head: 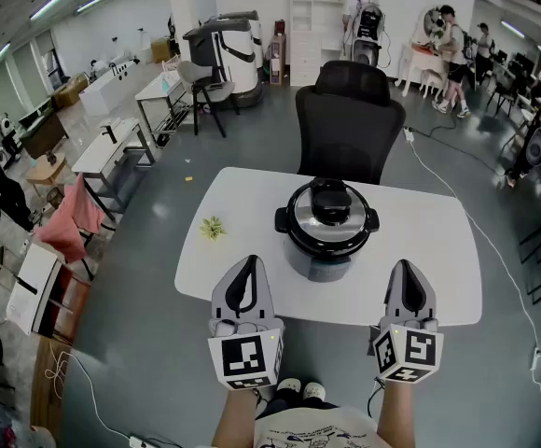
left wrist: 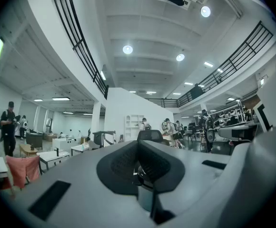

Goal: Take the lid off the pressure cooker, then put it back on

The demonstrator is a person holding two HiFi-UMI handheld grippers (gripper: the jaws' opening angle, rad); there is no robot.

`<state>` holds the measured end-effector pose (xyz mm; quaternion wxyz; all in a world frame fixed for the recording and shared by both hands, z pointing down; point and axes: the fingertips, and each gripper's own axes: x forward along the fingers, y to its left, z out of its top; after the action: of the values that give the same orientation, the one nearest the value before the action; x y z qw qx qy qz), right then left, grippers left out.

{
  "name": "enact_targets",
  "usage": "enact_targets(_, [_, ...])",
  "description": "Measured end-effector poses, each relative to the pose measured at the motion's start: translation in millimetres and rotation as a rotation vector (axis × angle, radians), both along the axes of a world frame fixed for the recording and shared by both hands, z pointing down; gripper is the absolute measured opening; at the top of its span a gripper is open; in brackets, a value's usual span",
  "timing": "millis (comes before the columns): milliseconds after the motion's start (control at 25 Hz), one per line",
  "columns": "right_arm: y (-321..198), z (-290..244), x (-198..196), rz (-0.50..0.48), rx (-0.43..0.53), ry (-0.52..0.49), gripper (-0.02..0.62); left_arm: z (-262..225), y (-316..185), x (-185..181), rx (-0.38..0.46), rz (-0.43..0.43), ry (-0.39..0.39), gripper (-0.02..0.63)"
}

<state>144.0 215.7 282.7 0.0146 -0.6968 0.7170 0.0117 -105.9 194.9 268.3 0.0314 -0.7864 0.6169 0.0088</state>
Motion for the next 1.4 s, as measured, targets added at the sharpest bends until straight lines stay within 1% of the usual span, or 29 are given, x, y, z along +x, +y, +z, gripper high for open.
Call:
enact_targets(440, [-5.9,-1.4,1.0,0.003,-0.003,-0.009,0.009,0.5,-7.8,0.9,-0.014,0.004,0.007,0.014])
enact_targets(600, [-13.2,3.8,-1.5,-0.013,-0.010,-0.008,0.009,4.9,-15.1,1.8,-0.017,0.003,0.015,0.014])
enact_targets(720, [-17.2,5.3,-7.2,-0.038,-0.021,-0.006,0.060,6.0,-19.1,1.2,-0.022,0.013,0.024,0.014])
enact_targets(760, [-18.6,5.5,-8.2,-0.042,-0.023,-0.004,0.071,6.1,-20.7,2.1,-0.022,0.024,0.036,0.027])
enact_targets(840, [-22.9,7.9,-10.1,-0.051,-0.029,0.001,0.094,8.9,-25.6,3.2,-0.028,0.043,0.064,0.098])
enact_targets(920, [-27.6,11.9,-14.3,-0.065,-0.037,0.000,0.132,13.7,-31.5,1.2,-0.037,0.046,0.078,0.154])
enact_targets(1000, [-30.6,15.0,-20.1,-0.079,-0.048,-0.002,0.176,17.1,-35.4,-2.0,-0.045,0.046,0.077,0.188])
enact_targets(1200, [-39.2,26.9,-29.7,-0.089,-0.064,0.003,0.206,28.0,-47.4,-6.4,-0.056,0.060,0.080,0.206])
enact_targets(1400, [-45.1,35.3,-35.5,-0.074,-0.079,0.006,0.213,36.0,-56.2,-13.2,-0.067,0.078,0.070,0.206])
